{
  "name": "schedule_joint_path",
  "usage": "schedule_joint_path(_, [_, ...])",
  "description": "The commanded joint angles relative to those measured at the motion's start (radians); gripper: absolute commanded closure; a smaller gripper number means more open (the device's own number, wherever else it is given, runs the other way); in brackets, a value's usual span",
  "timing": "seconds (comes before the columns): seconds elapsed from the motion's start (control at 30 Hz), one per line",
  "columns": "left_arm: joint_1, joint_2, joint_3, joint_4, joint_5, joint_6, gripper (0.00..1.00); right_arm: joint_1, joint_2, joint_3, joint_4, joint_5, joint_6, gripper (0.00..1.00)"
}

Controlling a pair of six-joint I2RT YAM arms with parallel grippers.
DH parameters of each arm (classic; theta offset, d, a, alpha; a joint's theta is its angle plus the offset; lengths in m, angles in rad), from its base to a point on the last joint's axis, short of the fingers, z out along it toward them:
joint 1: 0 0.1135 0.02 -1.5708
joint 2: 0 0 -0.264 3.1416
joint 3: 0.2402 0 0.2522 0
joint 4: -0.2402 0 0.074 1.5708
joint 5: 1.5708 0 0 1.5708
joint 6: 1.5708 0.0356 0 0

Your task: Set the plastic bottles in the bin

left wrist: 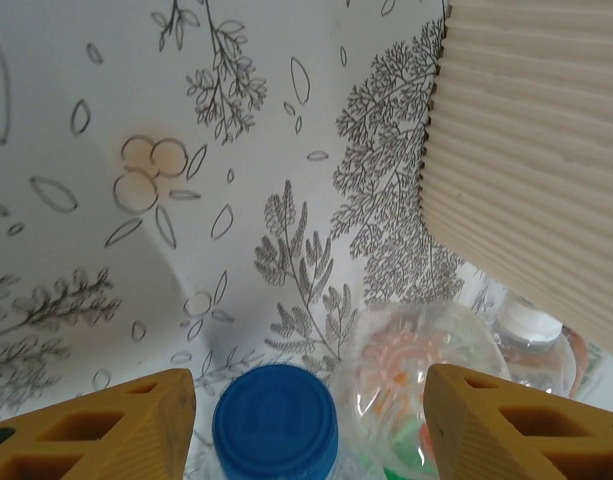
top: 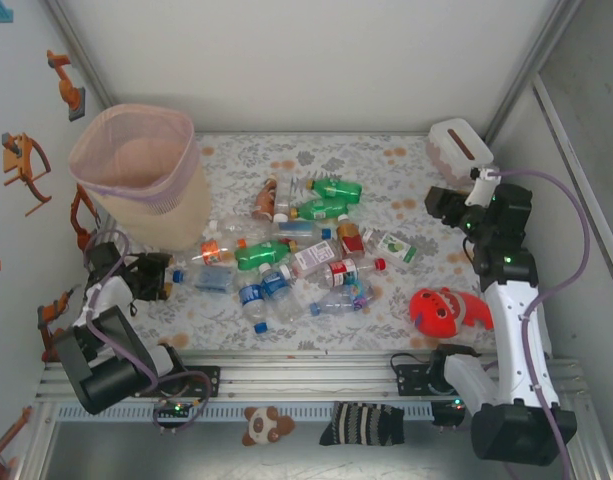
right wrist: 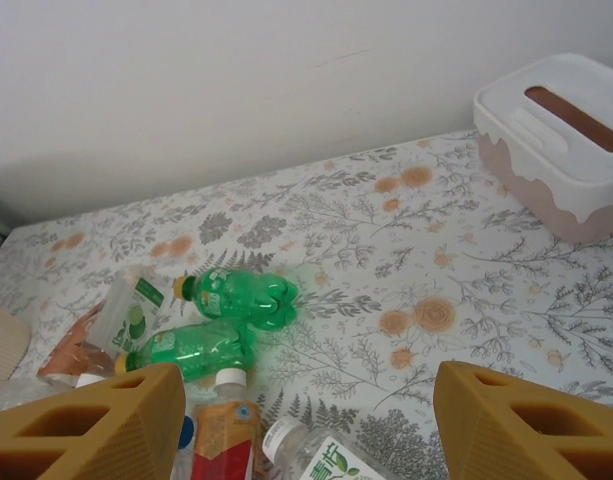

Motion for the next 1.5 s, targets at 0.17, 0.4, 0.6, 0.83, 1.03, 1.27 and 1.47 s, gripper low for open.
schedule_joint_path(0.17, [0.008,0.1,-0.011,0.111,0.069,-0.018,0.41,-0.001,-0.021,0.022,-0.023,0.037,-0.01,0.34])
schedule_joint_path(0.4, [0.007,0.121,-0.022,0.127,0.091,-0.016,0.47,0.0,-0.019,0.018,-0.015,0.041,-0.007,0.34])
schedule_joint_path(0.6, [0.005,0.084,-0.022,0.083,0.092,-0.01,0.48,0.0,-0.021,0.023,-0.022,0.042,-0.013,0.34])
schedule_joint_path(0.83, [0.005,0.034,-0.022,0.001,0.06,0.011,0.42,0.0,-0.024,0.025,-0.027,0.044,-0.019,0.34])
schedule_joint_path(1.03, [0.005,0.012,-0.017,-0.041,0.047,0.008,0.41,0.0,-0.031,0.026,-0.029,0.047,-0.02,0.34])
schedule_joint_path(1.27, [0.004,-0.003,-0.017,-0.062,0.036,0.009,0.37,0.0,-0.04,0.025,-0.033,0.049,-0.016,0.34])
schedule_joint_path(1.47, [0.002,0.032,-0.014,-0.031,0.074,0.001,0.4,0.0,-0.047,0.022,-0.032,0.053,-0.016,0.34])
